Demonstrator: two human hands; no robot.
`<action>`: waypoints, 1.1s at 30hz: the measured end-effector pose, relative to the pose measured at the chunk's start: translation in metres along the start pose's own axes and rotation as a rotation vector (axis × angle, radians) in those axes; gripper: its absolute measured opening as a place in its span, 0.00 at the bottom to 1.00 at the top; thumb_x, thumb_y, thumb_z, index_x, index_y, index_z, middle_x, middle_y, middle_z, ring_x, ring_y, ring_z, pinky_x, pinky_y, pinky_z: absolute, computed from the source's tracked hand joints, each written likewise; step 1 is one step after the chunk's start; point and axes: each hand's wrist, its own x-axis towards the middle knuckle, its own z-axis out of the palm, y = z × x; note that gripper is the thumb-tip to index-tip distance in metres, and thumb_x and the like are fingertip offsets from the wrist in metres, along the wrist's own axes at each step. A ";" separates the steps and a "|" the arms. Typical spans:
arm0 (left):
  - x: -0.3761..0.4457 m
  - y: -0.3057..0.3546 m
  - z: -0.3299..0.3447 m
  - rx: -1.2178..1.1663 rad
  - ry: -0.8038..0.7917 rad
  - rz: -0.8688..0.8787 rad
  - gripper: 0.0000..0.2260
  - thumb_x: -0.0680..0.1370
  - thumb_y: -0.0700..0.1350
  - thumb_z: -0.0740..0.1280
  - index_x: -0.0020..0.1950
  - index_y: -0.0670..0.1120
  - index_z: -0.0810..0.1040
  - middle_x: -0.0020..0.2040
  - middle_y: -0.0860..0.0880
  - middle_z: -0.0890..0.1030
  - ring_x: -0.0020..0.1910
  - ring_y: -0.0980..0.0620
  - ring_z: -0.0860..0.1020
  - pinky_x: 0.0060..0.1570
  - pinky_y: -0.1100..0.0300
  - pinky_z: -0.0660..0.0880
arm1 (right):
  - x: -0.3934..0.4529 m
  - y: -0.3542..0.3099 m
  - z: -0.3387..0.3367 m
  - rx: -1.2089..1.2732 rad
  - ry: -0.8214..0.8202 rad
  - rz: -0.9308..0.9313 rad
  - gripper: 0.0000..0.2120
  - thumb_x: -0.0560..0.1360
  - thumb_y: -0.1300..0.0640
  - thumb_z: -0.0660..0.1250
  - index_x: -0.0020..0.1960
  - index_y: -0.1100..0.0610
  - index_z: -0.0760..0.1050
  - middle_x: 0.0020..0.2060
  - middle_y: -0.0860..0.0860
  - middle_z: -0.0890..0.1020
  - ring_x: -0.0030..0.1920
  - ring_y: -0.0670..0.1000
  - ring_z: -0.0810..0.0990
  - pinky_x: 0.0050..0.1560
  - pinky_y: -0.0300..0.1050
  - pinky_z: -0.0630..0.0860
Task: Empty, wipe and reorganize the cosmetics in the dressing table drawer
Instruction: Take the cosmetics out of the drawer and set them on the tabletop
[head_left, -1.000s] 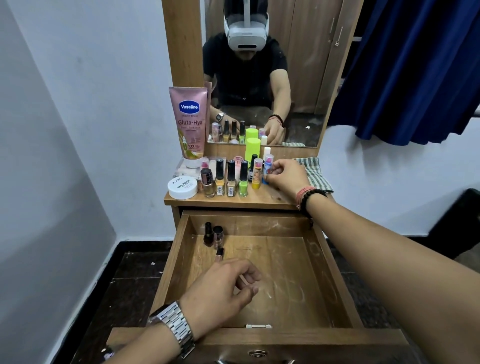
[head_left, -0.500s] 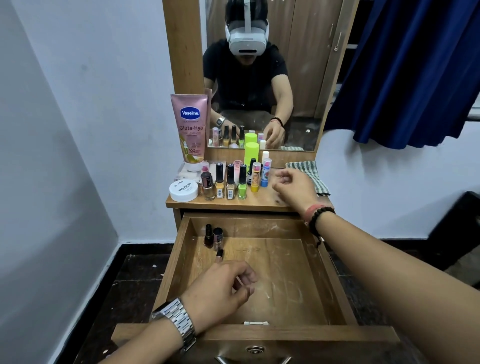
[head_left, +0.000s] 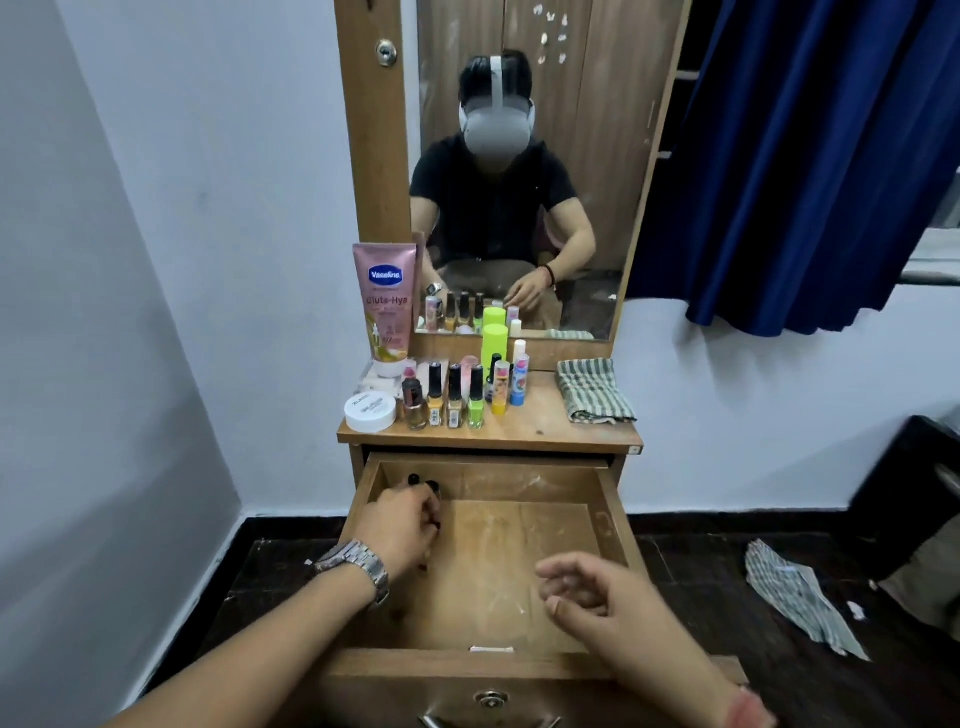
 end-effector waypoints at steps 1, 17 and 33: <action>0.002 0.001 0.003 0.052 -0.043 -0.016 0.09 0.75 0.44 0.65 0.55 0.51 0.77 0.52 0.50 0.79 0.51 0.51 0.79 0.50 0.58 0.77 | 0.000 0.000 0.001 -0.013 0.006 -0.008 0.09 0.74 0.58 0.70 0.51 0.45 0.79 0.43 0.45 0.84 0.41 0.39 0.80 0.44 0.30 0.75; -0.003 0.012 0.017 0.080 -0.183 0.067 0.08 0.75 0.42 0.66 0.54 0.49 0.73 0.50 0.50 0.77 0.51 0.49 0.76 0.51 0.56 0.75 | 0.005 0.001 -0.002 0.294 -0.023 0.000 0.19 0.73 0.59 0.72 0.61 0.45 0.75 0.43 0.51 0.84 0.41 0.50 0.83 0.48 0.52 0.82; -0.036 0.060 -0.022 -1.071 -0.064 0.180 0.14 0.72 0.37 0.72 0.55 0.44 0.75 0.43 0.49 0.79 0.41 0.51 0.80 0.48 0.51 0.78 | 0.043 -0.031 0.015 0.153 0.103 -0.066 0.16 0.72 0.60 0.73 0.58 0.52 0.74 0.45 0.54 0.82 0.44 0.49 0.82 0.38 0.38 0.79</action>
